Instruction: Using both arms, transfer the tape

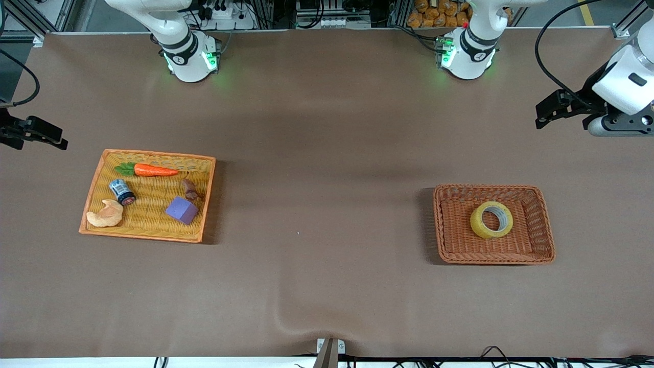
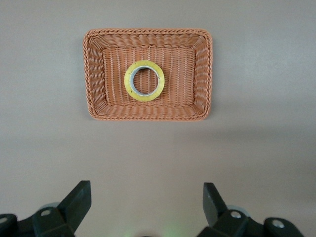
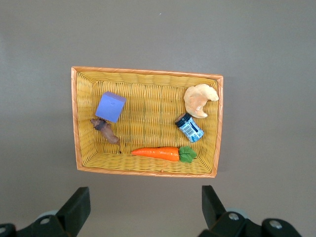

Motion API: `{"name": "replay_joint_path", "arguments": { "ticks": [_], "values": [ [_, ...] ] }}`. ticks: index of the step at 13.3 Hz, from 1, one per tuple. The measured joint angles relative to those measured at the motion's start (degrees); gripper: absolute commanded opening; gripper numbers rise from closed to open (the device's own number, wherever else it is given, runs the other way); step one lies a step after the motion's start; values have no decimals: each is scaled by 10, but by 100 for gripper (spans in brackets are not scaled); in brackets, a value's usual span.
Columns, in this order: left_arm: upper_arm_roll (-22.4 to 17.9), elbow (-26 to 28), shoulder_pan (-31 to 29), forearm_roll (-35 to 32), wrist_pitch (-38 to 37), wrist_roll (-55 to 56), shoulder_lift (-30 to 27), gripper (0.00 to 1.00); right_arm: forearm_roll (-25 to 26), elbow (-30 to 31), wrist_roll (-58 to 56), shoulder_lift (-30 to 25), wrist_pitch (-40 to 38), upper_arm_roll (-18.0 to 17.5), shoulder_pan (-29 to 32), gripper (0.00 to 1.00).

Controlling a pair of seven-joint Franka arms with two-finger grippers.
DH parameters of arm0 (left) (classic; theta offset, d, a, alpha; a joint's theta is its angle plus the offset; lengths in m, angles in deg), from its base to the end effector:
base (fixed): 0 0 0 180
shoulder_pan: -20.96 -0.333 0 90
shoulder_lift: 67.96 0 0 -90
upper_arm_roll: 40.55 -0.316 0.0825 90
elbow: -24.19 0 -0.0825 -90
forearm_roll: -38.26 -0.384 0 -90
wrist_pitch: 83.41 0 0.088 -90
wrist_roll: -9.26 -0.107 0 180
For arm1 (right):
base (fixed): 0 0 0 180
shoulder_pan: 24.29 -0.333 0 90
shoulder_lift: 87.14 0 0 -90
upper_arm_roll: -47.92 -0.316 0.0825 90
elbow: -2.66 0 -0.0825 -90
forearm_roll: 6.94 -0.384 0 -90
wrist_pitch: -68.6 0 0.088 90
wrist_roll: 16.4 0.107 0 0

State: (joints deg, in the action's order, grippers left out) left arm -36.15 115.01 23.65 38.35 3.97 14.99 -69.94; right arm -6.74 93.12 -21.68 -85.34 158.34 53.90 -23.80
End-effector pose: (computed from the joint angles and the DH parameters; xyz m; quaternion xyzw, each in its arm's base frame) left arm 0.5348 -0.0675 0.6327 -0.9998 0.0119 0.0127 0.0020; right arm 0.5590 -0.0629 0.6029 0.9997 -0.0104 -0.0221 0.0011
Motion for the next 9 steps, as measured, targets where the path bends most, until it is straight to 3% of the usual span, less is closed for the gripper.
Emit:
{"name": "replay_joint_path", "arguments": {
  "ticks": [9],
  "values": [
    [1, -7, 0, 0, 0, 0, 0, 100, 0, 0, 0, 0, 4, 0, 0, 100]
  ]
}}
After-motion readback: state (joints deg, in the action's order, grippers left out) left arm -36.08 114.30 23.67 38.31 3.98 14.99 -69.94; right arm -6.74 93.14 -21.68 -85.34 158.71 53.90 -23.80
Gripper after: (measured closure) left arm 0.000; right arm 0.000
